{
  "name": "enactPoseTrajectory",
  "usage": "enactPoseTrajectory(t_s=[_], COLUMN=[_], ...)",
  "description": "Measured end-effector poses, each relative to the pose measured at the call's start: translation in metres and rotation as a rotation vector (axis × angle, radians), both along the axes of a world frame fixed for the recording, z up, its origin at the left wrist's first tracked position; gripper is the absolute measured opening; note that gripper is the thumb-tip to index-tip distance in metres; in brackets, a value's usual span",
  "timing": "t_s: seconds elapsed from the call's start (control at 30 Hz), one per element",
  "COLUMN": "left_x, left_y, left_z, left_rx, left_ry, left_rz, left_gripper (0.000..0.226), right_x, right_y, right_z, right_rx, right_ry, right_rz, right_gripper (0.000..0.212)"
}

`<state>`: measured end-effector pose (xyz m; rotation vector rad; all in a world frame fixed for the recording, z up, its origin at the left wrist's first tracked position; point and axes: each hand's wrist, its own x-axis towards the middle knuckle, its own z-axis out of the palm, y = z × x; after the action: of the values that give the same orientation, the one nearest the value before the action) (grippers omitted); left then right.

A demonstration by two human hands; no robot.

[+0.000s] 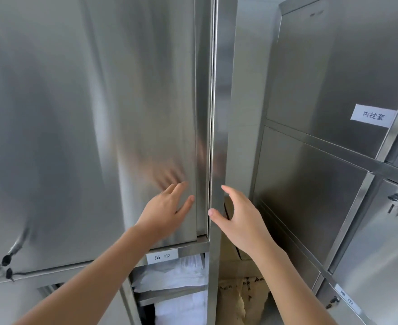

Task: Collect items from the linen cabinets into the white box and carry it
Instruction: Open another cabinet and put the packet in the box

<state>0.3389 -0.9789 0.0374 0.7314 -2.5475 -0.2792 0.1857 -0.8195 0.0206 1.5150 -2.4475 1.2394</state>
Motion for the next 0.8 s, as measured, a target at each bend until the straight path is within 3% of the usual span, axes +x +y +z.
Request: enactPoseTrajectory(t_s=[0.37, 0.8], left_x=[0.153, 0.438], left_y=[-0.023, -0.025], left_z=[-0.011, -0.043], left_rx=[-0.163, -0.068], left_ry=[-0.155, -0.248], left_rz=[0.27, 0.773], left_gripper=[0.055, 0.059], right_x=[0.098, 0.337], right_y=[-0.08, -0.165], right_z=[-0.012, -0.013], right_rx=[0.063, 0.126], right_ry=[-0.064, 0.027], right_rz=[0.335, 0.747], right_gripper=[0.075, 0.07])
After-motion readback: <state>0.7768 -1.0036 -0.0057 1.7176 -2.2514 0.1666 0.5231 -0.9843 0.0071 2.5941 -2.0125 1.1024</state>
